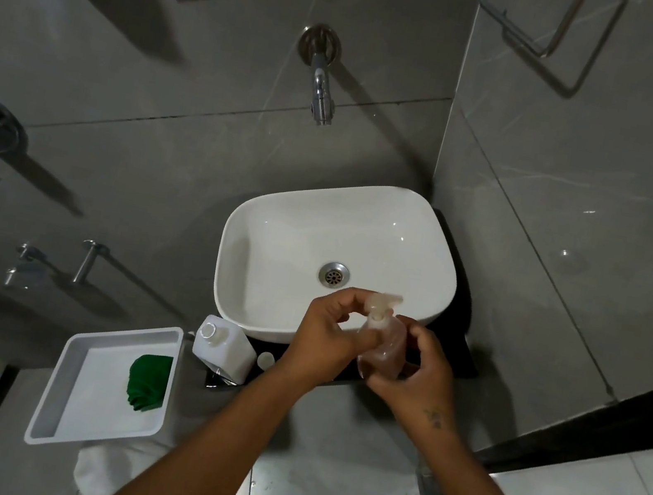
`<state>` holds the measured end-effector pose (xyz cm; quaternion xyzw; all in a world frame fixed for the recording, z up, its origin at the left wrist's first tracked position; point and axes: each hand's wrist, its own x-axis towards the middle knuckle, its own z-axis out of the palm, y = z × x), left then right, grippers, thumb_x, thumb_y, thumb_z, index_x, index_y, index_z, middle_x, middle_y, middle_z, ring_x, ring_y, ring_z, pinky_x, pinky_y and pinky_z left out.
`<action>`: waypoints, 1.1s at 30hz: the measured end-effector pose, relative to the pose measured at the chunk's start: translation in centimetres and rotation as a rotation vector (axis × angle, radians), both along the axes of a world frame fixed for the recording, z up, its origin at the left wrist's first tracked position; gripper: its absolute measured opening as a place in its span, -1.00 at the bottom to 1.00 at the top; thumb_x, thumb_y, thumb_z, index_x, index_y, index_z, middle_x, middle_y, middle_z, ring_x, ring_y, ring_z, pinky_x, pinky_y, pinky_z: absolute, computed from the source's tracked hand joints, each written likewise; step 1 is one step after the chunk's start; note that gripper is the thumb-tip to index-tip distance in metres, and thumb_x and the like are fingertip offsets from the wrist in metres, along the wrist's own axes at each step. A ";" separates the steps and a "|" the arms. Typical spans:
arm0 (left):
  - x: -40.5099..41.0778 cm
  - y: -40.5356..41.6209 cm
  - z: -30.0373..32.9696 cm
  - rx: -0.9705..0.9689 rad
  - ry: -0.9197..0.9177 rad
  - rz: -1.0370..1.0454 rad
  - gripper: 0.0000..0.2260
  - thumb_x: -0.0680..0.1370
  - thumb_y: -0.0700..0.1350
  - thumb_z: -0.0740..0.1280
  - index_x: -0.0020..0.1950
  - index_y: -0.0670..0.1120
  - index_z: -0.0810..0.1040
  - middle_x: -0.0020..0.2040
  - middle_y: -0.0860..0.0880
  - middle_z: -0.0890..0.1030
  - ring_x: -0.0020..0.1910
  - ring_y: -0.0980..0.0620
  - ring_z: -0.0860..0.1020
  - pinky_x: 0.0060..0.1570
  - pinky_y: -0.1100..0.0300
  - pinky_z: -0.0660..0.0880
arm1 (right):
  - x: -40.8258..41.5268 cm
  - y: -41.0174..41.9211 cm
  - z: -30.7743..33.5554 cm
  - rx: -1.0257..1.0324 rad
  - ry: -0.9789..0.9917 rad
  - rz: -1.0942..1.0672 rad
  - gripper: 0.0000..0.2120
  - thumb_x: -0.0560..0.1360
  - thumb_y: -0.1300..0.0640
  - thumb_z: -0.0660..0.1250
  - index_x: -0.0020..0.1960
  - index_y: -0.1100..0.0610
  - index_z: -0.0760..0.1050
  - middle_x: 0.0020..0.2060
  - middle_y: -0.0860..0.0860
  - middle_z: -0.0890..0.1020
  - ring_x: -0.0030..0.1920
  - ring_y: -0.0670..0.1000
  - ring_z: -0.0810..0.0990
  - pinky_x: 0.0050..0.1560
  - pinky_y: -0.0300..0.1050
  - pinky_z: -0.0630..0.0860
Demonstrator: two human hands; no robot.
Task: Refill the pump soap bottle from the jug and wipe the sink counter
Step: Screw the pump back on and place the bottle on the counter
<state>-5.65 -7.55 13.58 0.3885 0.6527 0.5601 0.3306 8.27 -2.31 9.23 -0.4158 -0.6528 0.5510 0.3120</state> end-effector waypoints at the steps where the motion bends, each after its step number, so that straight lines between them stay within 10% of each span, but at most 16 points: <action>1: 0.0 0.0 0.1 0.024 -0.015 -0.023 -0.78 0.45 -0.32 0.49 0.03 -0.05 0.70 0.06 0.02 0.74 0.09 0.14 0.66 0.08 0.36 0.48 | 0.1 0.1 0.0 0.009 0.004 -0.007 -0.30 0.12 -0.02 0.59 0.23 -0.13 0.48 0.08 -0.16 0.63 0.04 -0.10 0.66 -0.04 -0.14 0.65; 6: 0.2 0.3 0.3 0.023 0.050 0.029 -0.71 0.37 -0.17 0.63 -0.05 0.17 0.72 0.03 0.12 0.72 0.08 0.21 0.62 0.02 0.51 0.40 | 0.1 0.1 -0.1 0.007 0.014 0.001 -0.28 0.10 -0.03 0.58 0.25 -0.11 0.47 0.10 -0.16 0.62 0.05 -0.09 0.66 -0.03 -0.10 0.66; 10: -0.6 0.3 0.1 -0.020 -0.037 -0.050 -0.71 0.40 -0.27 0.53 0.04 0.03 0.67 0.05 0.08 0.74 0.13 0.12 0.65 0.14 0.23 0.44 | 0.2 0.2 -0.2 0.006 0.031 -0.006 -0.27 0.12 -0.02 0.60 0.26 -0.13 0.46 0.11 -0.19 0.61 0.07 -0.11 0.64 -0.02 -0.11 0.66; 27: -1.2 0.1 1.5 -0.103 0.030 -0.199 -0.72 0.41 -0.29 0.58 0.01 0.02 0.70 0.00 0.11 0.74 0.03 0.20 0.64 0.11 0.34 0.42 | 2.0 1.7 0.3 -0.117 0.154 0.201 -0.31 0.13 0.10 0.61 0.21 -0.23 0.54 0.08 -0.17 0.69 0.08 -0.10 0.67 -0.11 -0.24 0.60; 33: -1.9 -1.2 2.1 -0.189 0.147 -0.551 -0.33 0.34 -0.29 0.49 0.45 0.00 0.50 0.35 0.12 0.58 0.37 0.14 0.52 0.30 0.18 0.49 | 4.4 4.5 1.5 -0.350 0.230 0.548 -0.28 0.20 0.25 0.60 0.26 -0.20 0.53 0.23 -0.05 0.64 0.25 0.00 0.60 0.05 -0.14 0.59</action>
